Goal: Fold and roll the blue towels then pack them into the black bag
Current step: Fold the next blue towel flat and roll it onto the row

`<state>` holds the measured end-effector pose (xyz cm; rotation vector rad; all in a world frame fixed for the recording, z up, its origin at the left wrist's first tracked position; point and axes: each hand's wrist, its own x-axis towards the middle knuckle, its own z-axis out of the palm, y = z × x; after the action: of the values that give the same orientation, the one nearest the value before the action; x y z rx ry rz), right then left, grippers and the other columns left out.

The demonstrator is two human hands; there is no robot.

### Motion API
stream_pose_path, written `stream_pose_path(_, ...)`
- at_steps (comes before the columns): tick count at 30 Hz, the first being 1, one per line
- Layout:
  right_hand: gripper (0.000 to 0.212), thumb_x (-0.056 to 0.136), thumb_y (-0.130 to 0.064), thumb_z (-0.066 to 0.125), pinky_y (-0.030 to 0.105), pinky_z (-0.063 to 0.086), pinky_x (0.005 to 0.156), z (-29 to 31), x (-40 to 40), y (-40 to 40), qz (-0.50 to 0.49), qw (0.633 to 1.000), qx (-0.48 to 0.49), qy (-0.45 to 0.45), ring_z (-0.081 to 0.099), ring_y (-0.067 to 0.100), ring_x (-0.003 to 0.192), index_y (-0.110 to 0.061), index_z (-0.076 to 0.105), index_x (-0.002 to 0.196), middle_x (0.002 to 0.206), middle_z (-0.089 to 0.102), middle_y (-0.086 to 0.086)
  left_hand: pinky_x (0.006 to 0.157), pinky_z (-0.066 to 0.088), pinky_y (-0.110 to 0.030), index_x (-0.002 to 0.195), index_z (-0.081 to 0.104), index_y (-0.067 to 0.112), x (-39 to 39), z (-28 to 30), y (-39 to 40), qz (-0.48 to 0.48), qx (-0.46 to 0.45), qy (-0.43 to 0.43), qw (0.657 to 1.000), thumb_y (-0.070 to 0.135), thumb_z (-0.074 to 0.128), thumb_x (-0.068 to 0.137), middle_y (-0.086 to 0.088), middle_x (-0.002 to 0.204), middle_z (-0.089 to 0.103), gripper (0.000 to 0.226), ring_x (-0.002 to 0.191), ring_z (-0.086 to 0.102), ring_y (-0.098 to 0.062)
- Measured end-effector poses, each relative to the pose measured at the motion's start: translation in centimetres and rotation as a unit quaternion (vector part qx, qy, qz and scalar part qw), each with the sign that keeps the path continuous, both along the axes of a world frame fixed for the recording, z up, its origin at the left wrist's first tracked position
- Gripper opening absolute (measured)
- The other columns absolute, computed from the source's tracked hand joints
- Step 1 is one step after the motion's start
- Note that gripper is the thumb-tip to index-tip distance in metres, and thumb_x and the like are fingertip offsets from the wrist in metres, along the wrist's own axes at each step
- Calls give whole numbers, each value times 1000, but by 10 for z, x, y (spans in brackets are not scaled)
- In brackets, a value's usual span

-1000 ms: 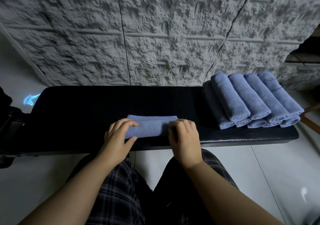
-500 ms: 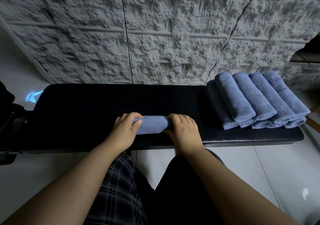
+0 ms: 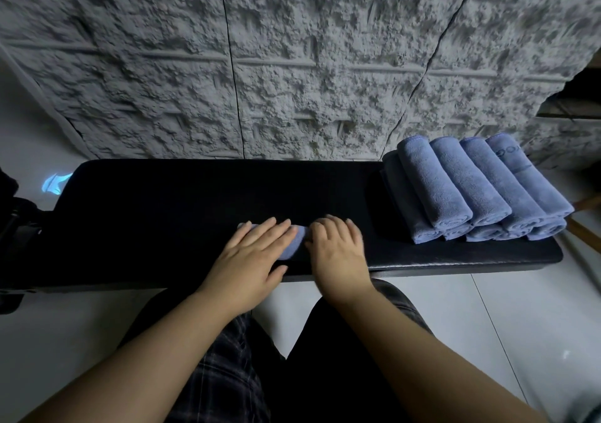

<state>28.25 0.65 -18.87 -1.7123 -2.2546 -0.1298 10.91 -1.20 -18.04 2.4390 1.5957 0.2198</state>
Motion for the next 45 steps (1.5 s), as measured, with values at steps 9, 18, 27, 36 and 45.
stream_pose_path(9, 70, 94, -47, 28, 45, 17, 111, -19, -9, -21, 46, 995, -53, -77, 25, 30, 141, 1, 26, 144, 151, 31, 18, 111, -15, -20, 146, 3, 38, -5, -7, 2, 19, -54, -48, 997, 54, 13, 78, 26, 151, -3, 70, 136, -14, 10)
stream_pose_path(18, 66, 99, -51, 16, 42, 14, 113, -21, -3, -14, 60, 992, -88, -62, 19, 27, 144, -5, 25, 146, 153, 27, 12, 113, -1, -24, 145, 14, 42, -16, -1, 6, 33, -58, -72, 995, 34, 30, 93, 24, 151, 4, 55, 137, -4, 5)
stream_pose_path(27, 58, 96, -45, 30, 43, 14, 113, -18, -1, -5, -8, 997, -73, 1, 26, 28, 141, -15, 30, 145, 152, 33, 8, 101, 25, -17, 133, 35, 32, -28, 5, -5, 73, -173, -199, 962, 7, 49, 92, 19, 152, 11, 50, 134, 20, 1)
stream_pose_path(36, 56, 72, -12, 66, 52, 31, 103, -2, 15, -5, -154, 964, -61, 207, 45, 39, 125, -12, 56, 127, 139, 45, 19, 100, 37, -21, 137, 27, 51, 21, 1, -9, 51, -218, -203, 953, 9, 43, 95, 22, 132, 26, 60, 118, 37, 1)
stream_pose_path(45, 51, 91, -26, 55, 27, 41, 93, 19, 42, -18, -131, 897, -205, 368, 50, 21, 115, -29, 38, 139, 133, 38, 4, 98, 35, -8, 133, 30, 53, 83, -1, 20, 50, -295, -294, 908, -12, 44, 81, 13, 136, 32, 84, 126, 36, -2)
